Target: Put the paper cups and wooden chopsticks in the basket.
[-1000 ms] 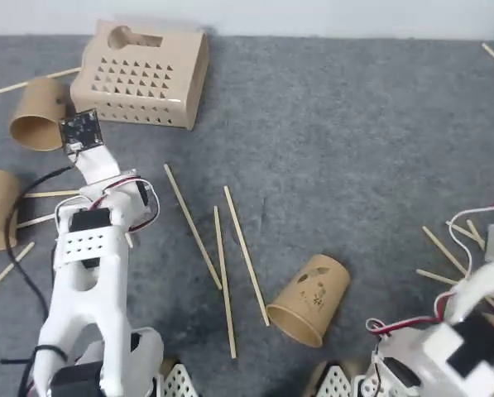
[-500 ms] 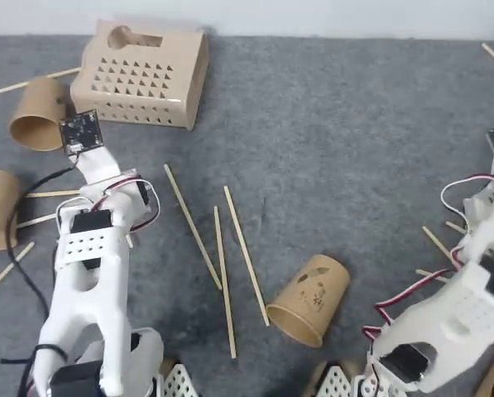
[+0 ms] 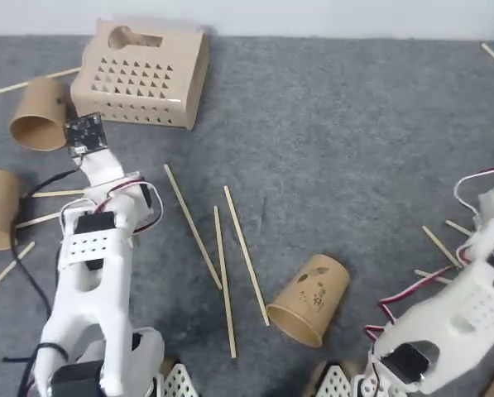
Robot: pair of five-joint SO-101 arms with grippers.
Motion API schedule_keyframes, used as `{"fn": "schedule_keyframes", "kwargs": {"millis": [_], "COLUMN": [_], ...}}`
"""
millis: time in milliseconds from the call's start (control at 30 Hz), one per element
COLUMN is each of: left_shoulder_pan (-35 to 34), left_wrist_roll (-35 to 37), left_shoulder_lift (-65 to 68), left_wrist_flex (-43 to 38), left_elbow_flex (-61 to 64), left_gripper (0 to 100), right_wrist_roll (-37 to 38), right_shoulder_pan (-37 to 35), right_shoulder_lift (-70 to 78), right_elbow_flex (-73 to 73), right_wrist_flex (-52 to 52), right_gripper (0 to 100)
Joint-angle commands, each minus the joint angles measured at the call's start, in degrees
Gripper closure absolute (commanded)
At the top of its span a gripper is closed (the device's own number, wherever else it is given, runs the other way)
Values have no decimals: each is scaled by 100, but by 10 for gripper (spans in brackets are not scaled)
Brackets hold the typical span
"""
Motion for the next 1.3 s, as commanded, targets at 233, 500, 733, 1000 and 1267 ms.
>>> {"fn": "schedule_keyframes", "kwargs": {"millis": [233,500,733,1000,1267], "left_shoulder_pan": [18,26,44,35,44], "left_wrist_roll": [-53,-132,-396,-404,-413], "left_shoulder_lift": [-44,-62,-62,-26,-18], "left_wrist_flex": [-167,-149,-149,-141,-141], "left_elbow_flex": [-4,-4,4,4,13], "left_gripper": [987,987,987,987,987], "right_wrist_roll": [686,2189,4149,6646,6927], "right_shoulder_pan": [1604,3073,3723,3908,3908], "right_shoulder_lift": [-2132,-2202,-2149,-2149,-2220], "right_elbow_flex": [-413,9,580,1240,1327], "right_wrist_flex": [1903,2695,2668,2659,2211], "right_gripper": [872,874,872,872,872]}}
